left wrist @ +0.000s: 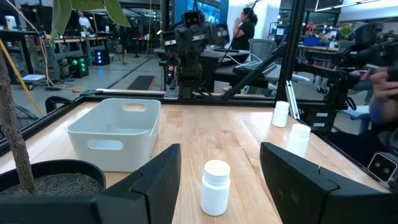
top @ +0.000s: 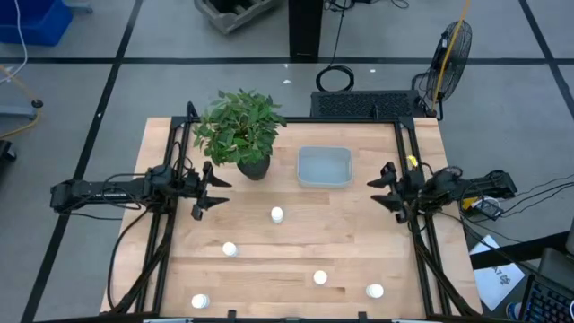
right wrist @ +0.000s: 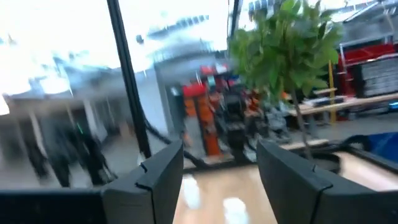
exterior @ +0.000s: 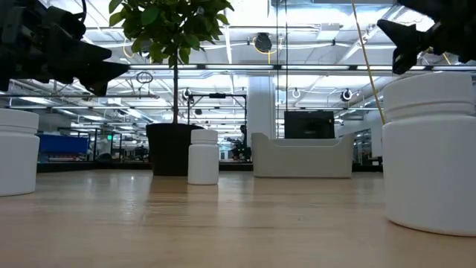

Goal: Pick and place pill bottles into a basket
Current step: Put the white pill bottle into the gray bin

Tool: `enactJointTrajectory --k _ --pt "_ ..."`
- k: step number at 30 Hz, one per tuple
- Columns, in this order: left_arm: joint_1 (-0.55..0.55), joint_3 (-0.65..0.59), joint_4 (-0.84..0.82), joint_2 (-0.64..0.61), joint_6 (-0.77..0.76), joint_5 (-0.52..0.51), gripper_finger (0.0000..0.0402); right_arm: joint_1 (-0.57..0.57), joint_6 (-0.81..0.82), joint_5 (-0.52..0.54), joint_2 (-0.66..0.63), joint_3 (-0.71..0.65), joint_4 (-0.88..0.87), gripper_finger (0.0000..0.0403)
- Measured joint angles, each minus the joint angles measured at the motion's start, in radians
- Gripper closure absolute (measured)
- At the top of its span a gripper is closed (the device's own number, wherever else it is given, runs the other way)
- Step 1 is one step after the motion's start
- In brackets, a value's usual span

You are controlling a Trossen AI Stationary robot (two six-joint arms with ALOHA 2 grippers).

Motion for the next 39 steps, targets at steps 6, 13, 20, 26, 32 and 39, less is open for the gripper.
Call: enactJointTrajectory --k 6,13,20,26,32,39 --pt "0.000 0.000 0.000 0.000 0.000 0.000 0.0178 0.000 0.273 0.101 0.004 0.000 0.090 0.0206" --pt "0.000 0.000 0.000 0.000 0.000 0.000 0.0178 0.000 0.351 0.200 0.007 0.000 0.110 0.0207" --pt "0.000 0.000 0.001 0.000 0.000 0.000 0.0178 0.005 0.228 -0.019 0.072 -0.002 0.077 0.0241" --pt "0.000 0.000 0.000 0.000 0.000 0.000 0.0178 0.099 0.186 -0.100 0.232 0.035 0.065 0.0334" --pt "0.000 0.000 0.000 0.000 0.000 0.000 0.0178 0.277 0.225 -0.102 0.435 0.137 0.062 0.0374" --pt "0.000 0.000 0.000 0.000 0.000 0.000 0.0178 0.538 0.198 0.123 0.738 0.345 0.105 0.0261"
